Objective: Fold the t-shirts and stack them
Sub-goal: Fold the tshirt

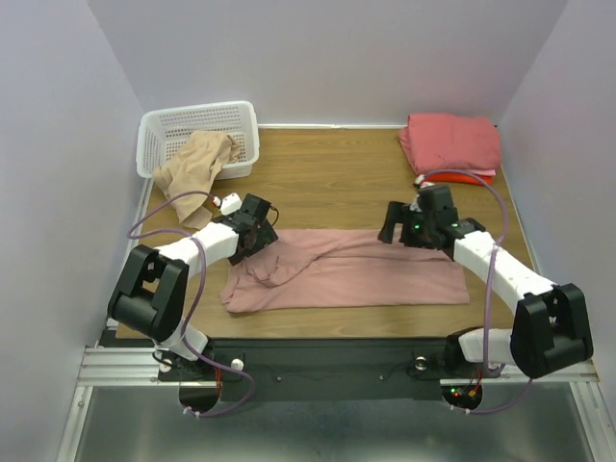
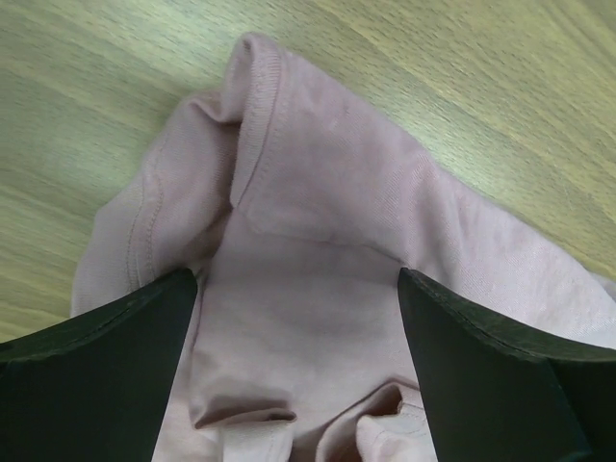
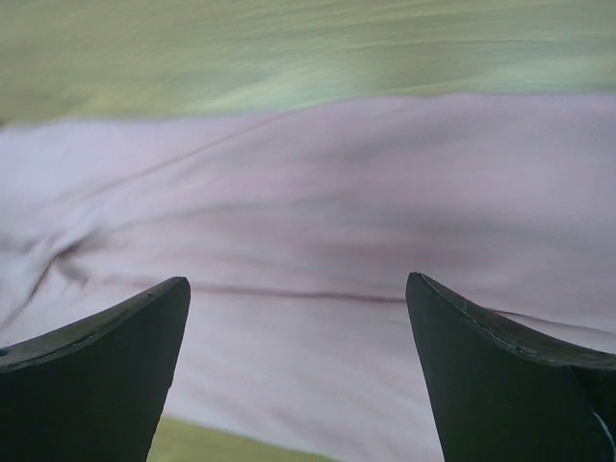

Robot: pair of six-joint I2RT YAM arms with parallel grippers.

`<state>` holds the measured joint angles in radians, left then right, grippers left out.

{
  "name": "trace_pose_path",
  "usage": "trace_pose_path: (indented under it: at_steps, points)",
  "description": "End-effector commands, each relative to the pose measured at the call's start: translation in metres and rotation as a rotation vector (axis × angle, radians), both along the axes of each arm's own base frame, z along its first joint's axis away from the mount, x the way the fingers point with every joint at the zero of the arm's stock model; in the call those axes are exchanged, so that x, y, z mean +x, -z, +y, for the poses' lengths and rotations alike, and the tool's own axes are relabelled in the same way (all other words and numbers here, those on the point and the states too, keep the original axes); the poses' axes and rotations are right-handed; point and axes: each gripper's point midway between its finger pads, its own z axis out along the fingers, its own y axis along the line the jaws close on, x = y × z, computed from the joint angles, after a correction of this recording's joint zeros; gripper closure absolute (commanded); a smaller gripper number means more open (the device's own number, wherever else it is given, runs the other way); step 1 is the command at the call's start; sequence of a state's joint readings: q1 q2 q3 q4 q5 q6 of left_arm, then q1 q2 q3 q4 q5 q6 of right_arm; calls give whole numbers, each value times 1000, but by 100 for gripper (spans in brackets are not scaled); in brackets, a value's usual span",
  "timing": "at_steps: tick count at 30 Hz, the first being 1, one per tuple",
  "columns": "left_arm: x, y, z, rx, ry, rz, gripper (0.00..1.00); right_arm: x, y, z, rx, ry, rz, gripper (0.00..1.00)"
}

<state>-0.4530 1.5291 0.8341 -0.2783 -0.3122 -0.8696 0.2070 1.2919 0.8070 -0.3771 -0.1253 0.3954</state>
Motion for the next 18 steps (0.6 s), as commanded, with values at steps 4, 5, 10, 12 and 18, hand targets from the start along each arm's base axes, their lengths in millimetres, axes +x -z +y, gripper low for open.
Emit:
trace_pose_path:
  at_steps: [4,5,10,12,18]
  points:
    - [24,-83,11,-1,-31,-163,2,-27,-61,133,108,-483,-188,0]
    - [26,-97,15,-9,-44,-193,2,-26,-66,151,132,-540,-215,0]
    - [24,-106,41,-16,-85,-218,2,-59,-71,247,189,-886,-305,0]
    - [26,-97,40,-81,-42,-226,2,-62,-51,271,160,-1013,-321,0]
    - [23,-73,30,-216,41,-232,2,-64,-35,324,174,-1229,-361,0]
